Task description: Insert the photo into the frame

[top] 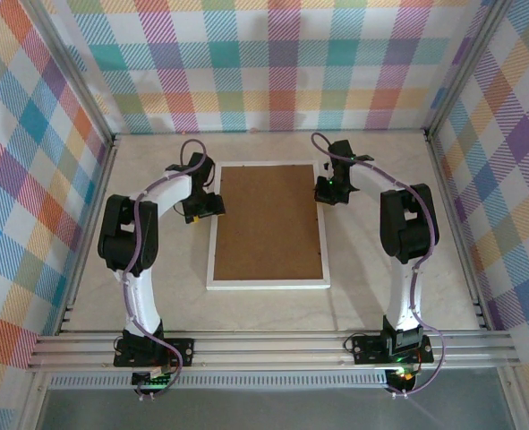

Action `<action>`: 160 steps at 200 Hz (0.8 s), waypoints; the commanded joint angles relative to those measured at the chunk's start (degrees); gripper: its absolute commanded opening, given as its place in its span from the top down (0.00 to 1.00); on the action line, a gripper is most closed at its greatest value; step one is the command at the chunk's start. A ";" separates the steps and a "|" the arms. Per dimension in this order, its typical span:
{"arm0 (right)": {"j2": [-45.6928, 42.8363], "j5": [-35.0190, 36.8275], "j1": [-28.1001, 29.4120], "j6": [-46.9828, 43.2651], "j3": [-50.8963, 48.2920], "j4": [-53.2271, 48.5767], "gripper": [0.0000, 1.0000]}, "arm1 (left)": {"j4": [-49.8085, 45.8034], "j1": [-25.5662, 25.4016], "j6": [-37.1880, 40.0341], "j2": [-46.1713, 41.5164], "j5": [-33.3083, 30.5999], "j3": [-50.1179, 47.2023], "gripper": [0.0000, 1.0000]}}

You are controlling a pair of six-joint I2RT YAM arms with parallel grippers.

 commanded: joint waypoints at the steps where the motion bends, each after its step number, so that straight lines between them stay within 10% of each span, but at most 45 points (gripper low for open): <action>1: 3.94 -4.49 3.31 1.65 -0.24 -2.21 0.92 | 0.68 -5.91 1.30 8.53 7.60 -2.95 0.29; 160: 3.77 -3.57 3.38 1.55 -0.33 -2.55 0.92 | -1.63 -9.55 1.56 11.29 6.10 1.84 0.29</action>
